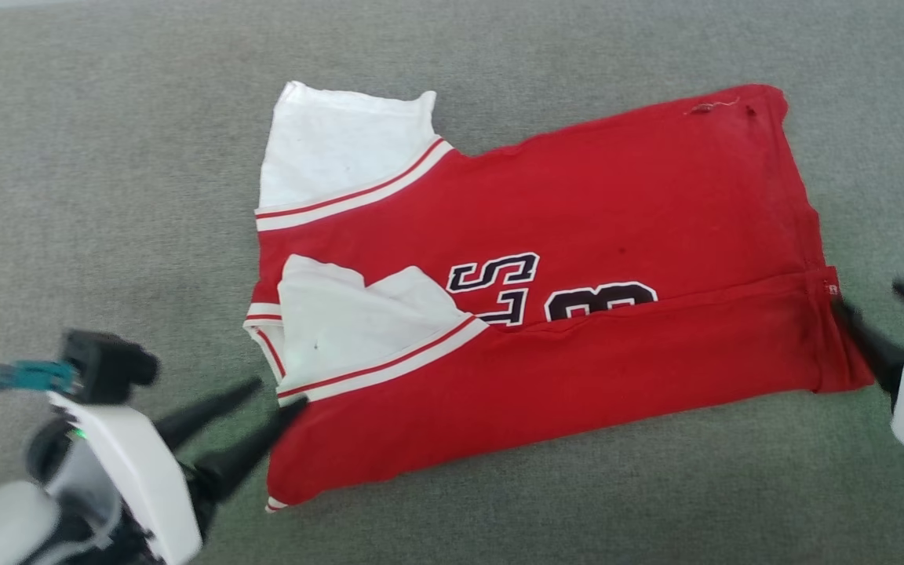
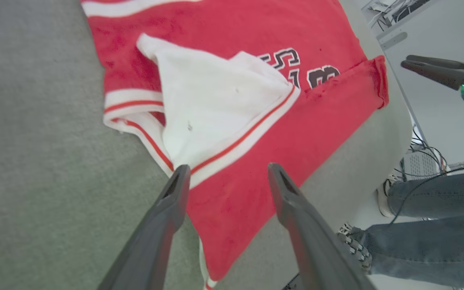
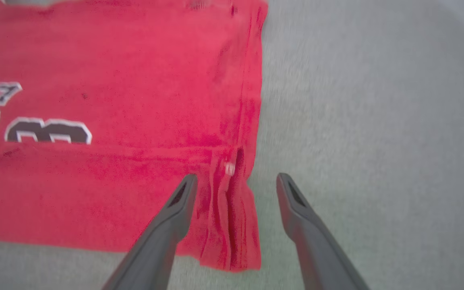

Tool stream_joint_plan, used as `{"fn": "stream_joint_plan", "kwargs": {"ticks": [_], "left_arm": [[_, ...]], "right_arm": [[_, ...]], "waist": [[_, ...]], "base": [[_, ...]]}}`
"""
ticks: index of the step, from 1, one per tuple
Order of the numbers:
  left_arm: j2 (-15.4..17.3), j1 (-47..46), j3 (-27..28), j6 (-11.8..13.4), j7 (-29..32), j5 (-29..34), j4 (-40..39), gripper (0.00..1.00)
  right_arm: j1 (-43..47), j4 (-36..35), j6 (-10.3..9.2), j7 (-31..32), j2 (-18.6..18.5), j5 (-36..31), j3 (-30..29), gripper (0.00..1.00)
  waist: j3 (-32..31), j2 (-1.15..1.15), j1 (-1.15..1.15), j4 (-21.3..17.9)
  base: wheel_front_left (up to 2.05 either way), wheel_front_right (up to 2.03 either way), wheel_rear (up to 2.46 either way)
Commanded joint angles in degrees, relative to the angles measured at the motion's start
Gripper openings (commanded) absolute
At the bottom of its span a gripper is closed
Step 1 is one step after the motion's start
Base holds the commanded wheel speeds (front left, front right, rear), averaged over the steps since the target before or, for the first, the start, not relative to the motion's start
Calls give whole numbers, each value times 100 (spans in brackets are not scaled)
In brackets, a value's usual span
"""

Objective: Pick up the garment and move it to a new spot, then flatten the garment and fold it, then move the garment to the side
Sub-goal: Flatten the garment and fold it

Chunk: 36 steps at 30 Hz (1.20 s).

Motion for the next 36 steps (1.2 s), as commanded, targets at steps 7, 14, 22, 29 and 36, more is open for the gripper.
{"fn": "stream_joint_plan", "kwargs": {"ticks": [7,14,22,29,36], "left_arm": [[25,-444,849,89,-1021,14,472,100],[-295,-1502,1324,84,-1303,304,1823,100],[-714,-3016,750,-237,446,713,3521,100],[-990,-4065,272,-411,2290,763,4640,100],[-1344,-4394,124,-644,2958,638,5262,100]], "right_arm": [[-441,-219,-5,-2094,843,-751,54,100],[-689,54,-5,-3803,1560,-1242,443,100],[-845,407,-5,-4257,1857,-1349,600,100],[-889,565,-4,-4204,1908,-1311,698,100],[-1054,645,-5,-4023,1822,-1303,840,100]], "waist": [[207,0,0,-379],[505,0,0,-903],[769,0,0,-1365],[930,0,0,-1458],[1037,0,0,-1447]], "base": [[0,0,0],[0,0,0],[0,0,0],[0,0,0],[0,0,0]]}}
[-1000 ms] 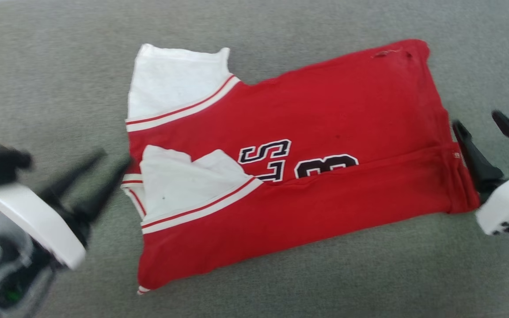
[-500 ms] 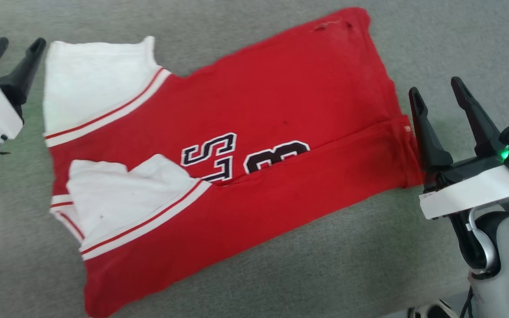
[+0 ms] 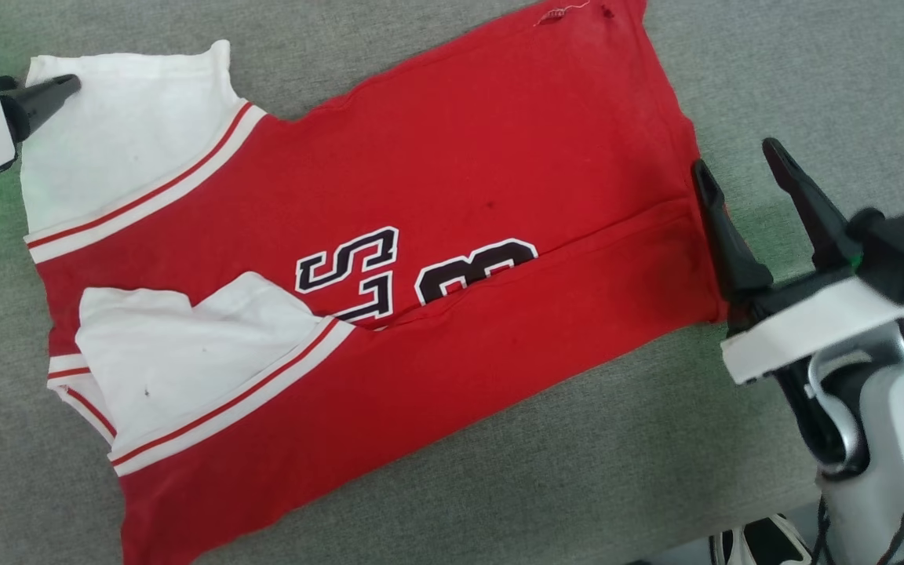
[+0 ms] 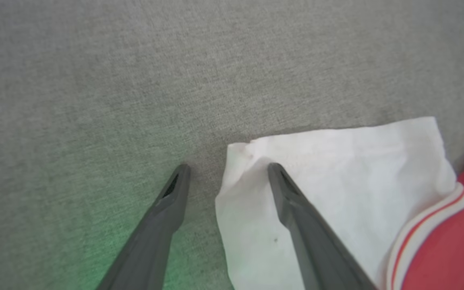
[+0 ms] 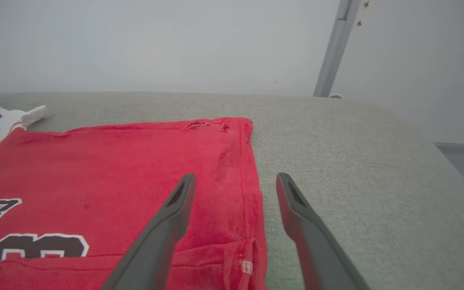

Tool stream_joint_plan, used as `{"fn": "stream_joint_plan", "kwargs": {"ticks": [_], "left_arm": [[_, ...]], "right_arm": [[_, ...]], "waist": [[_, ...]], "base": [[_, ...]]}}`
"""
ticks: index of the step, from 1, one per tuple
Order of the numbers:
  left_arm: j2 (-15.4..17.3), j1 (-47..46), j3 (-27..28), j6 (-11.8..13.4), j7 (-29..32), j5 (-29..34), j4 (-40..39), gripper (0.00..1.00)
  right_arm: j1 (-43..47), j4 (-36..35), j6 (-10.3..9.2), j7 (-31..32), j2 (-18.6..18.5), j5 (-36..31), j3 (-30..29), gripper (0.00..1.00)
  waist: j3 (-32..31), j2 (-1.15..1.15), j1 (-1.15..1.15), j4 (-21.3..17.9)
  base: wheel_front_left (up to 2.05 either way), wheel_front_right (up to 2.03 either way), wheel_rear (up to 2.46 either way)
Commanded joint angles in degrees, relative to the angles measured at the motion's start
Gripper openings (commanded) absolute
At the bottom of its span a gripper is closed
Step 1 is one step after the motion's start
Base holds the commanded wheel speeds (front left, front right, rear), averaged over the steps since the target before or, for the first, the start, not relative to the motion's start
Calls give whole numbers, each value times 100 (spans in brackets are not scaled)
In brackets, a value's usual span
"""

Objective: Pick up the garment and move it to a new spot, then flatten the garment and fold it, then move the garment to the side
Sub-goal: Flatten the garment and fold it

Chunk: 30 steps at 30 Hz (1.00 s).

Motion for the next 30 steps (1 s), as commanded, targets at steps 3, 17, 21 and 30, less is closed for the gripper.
{"fn": "stream_joint_plan", "kwargs": {"ticks": [3,17,21,30], "left_arm": [[-180,-2,-155,-170,167,13,31,0],[-743,-470,-396,-309,-241,116,-201,0],[-781,-506,-520,-311,-345,79,-398,0],[-883,-477,-716,-312,-828,-123,-715,0]], "right_arm": [[-279,97,-5,355,-125,88,51,100],[-3243,1723,-5,3655,-1159,763,547,100],[-3802,2302,-5,4255,-1183,936,756,100],[-4114,2909,-6,4403,-1294,1095,1016,0]], "waist": [[42,0,0,63],[459,0,0,815],[567,0,0,997],[531,0,0,1233]], "base": [[0,0,0],[0,0,0],[0,0,0],[0,0,0]]}}
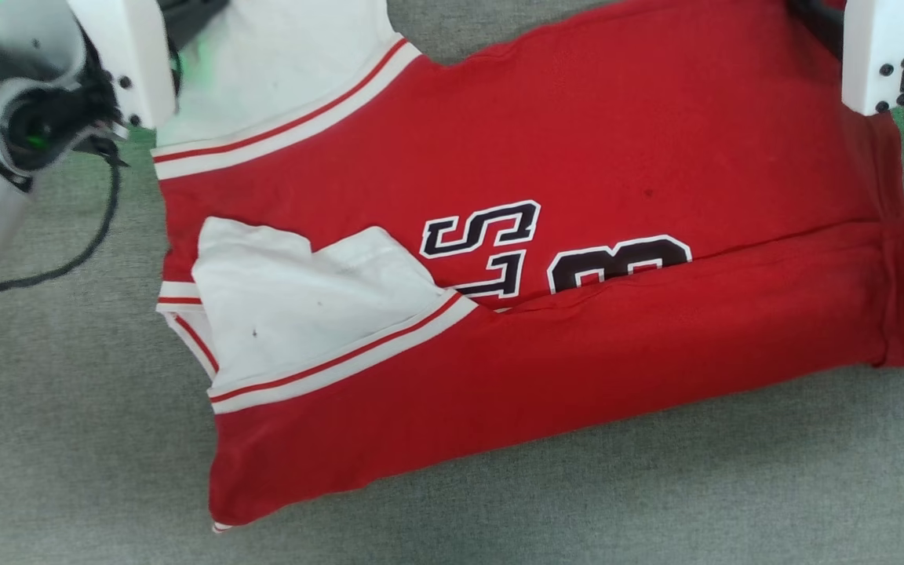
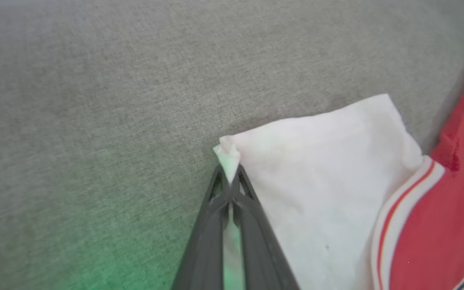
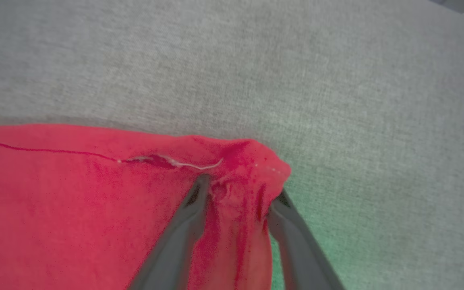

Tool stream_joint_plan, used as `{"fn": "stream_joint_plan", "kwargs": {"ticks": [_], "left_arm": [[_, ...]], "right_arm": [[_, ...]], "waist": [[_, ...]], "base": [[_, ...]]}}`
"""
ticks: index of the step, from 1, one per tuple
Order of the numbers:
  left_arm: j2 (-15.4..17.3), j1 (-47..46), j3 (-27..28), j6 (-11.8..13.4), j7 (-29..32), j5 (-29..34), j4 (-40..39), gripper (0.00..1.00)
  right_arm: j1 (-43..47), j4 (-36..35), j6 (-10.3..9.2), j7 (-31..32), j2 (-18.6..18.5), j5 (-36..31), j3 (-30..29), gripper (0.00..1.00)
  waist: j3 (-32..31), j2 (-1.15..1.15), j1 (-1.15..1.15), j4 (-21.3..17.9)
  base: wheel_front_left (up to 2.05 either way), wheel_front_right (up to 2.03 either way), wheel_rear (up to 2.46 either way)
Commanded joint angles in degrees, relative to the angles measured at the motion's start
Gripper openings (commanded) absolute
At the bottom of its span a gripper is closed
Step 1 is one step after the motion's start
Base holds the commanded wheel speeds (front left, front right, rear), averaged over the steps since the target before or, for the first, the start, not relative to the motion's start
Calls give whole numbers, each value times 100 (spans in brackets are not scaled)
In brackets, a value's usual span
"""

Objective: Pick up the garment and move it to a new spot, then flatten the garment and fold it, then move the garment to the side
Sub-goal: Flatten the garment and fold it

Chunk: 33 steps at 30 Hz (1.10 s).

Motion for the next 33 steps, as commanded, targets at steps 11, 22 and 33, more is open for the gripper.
{"fn": "stream_joint_plan", "kwargs": {"ticks": [11,22,33], "left_arm": [[57,700,38,-25,-1135,-701,-998,0],[1231,2803,-109,-21,-2783,-1072,-3173,0],[1638,4592,-399,-20,-3963,-1212,-3896,0]], "right_arm": [[796,-216,-5,-1153,-292,187,-18,0],[2976,-1629,-5,-1121,-970,532,-602,0],[4953,-2770,-5,-947,-592,375,-1820,0]], "waist": [[-998,0,0,380],[-1657,0,0,612],[-1790,0,0,668]], "base": [[0,0,0],[0,0,0],[0,0,0]]}}
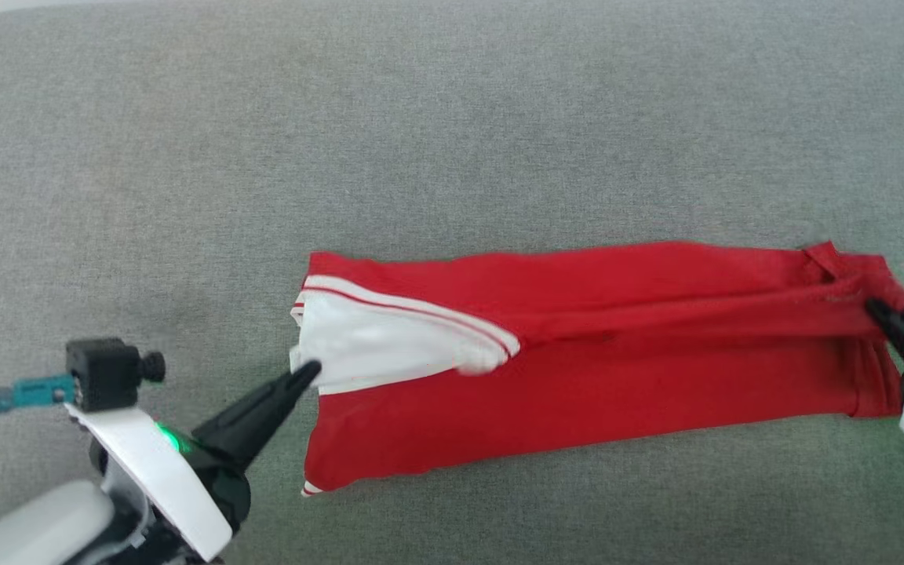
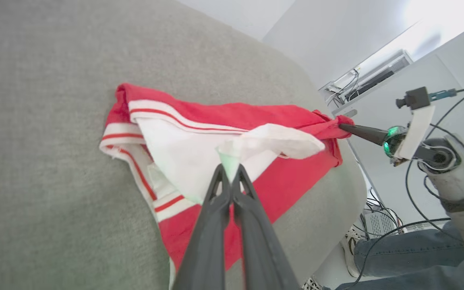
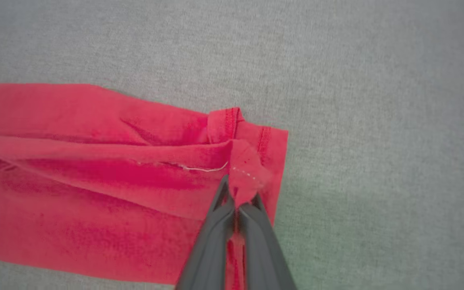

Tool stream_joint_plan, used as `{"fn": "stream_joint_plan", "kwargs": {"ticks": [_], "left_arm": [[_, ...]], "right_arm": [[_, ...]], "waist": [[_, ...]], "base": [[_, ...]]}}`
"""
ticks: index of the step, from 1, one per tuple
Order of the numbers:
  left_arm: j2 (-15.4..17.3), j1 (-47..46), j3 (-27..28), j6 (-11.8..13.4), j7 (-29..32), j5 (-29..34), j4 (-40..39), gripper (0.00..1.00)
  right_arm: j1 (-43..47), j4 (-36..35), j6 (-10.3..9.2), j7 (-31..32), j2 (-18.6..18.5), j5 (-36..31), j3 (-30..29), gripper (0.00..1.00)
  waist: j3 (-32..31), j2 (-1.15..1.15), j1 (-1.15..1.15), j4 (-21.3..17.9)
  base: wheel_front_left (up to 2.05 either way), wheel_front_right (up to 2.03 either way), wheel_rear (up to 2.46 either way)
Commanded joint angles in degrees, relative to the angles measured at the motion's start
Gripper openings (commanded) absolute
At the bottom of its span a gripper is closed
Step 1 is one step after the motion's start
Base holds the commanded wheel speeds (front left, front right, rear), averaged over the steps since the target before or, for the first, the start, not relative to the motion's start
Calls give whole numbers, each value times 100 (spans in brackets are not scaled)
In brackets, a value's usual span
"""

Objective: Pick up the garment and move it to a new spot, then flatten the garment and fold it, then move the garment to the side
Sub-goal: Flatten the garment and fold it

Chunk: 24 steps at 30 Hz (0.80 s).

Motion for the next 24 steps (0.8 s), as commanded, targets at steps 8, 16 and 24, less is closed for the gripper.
{"fn": "stream_joint_plan", "kwargs": {"ticks": [8,16,24], "left_arm": [[-539,160,-216,-13,-48,95,778,0],[-1041,110,-367,-14,-92,201,1474,4],[-1126,373,80,-11,-182,516,1606,100]], "right_arm": [[114,211,-5,-98,385,-254,-45,0],[-135,771,-5,-453,490,-409,187,23],[48,608,-5,-426,319,-198,-41,100]], "waist": [[78,0,0,22],[81,0,0,-7],[-42,0,0,106]], "base": [[0,0,0],[0,0,0],[0,0,0]]}}
